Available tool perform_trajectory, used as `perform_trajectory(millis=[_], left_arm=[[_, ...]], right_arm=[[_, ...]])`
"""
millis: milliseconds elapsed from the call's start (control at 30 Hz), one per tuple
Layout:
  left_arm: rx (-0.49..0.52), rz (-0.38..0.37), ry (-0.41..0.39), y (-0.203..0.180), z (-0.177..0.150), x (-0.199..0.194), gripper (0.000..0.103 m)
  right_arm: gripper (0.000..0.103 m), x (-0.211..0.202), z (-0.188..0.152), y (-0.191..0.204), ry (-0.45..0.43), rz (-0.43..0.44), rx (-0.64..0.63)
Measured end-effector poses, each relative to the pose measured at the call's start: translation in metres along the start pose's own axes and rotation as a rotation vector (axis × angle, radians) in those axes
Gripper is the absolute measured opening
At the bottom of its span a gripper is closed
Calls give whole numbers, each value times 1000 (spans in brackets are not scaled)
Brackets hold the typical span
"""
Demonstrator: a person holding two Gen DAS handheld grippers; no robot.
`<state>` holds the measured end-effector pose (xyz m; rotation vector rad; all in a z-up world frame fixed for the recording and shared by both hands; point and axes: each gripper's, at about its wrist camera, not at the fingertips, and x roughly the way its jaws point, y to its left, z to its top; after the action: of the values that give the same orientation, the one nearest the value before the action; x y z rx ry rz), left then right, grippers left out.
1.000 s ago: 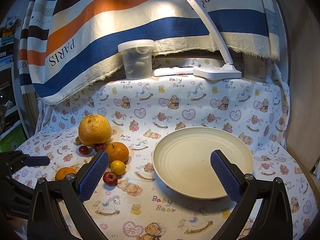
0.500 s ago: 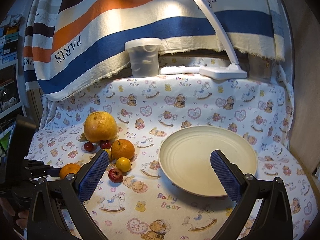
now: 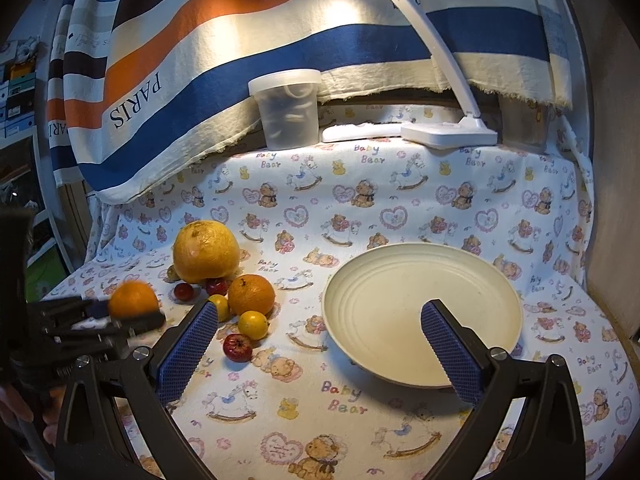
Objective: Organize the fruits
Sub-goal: 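Grasp the small red apple with the right tool while the left tool holds the tangerine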
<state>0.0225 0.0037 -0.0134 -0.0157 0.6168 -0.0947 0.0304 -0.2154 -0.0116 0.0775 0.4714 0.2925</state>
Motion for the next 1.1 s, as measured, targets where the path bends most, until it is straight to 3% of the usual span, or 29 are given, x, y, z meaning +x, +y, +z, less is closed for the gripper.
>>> perform_trajectory(millis=[200,400,500,633,700,933,1100], left_arm=[[-13,36,-102,14,11,-15,48],[-40,40,-153,23,10,-16,48],[-35,46,-166,23,10,-15,48],[-46,52,-167,24,9,-15,48],[-46,64,-172,24,9,-16,48],[-100,89,-156,32,10,-17,48],[-106,93,-156,34,10,-17,48]], right_arm=[[101,2,9,-15,63,76,111],[94,12,17,-2,112,58,43],[87,24,17,14,183,85,3],[62,40,17,36,268,125,-33],[57,51,15,48,310,115,-62],[48,89,2,48,488,121,30],[43,102,-1,48,513,131,29]])
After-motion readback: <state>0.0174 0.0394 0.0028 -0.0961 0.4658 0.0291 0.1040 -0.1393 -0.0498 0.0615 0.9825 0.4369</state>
